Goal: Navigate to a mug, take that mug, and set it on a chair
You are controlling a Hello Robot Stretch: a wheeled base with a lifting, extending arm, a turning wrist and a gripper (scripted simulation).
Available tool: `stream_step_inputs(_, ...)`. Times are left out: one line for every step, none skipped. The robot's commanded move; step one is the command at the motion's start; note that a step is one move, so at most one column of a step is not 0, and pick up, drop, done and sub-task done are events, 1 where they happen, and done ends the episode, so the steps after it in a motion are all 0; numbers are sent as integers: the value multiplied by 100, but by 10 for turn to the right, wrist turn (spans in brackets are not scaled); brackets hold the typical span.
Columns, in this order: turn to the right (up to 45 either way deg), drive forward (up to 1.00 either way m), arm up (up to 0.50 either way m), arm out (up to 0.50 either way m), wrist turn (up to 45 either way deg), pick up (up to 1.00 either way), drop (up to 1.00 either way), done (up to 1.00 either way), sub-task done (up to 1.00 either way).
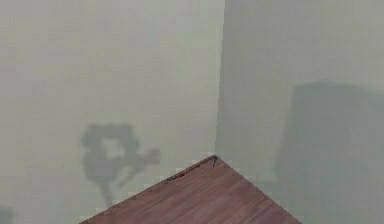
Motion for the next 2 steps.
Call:
stream_step_inputs(0,0,0,50,0,0,0,0,0)
stream_step_inputs(0,0,0,0,450,0,0,0,0)
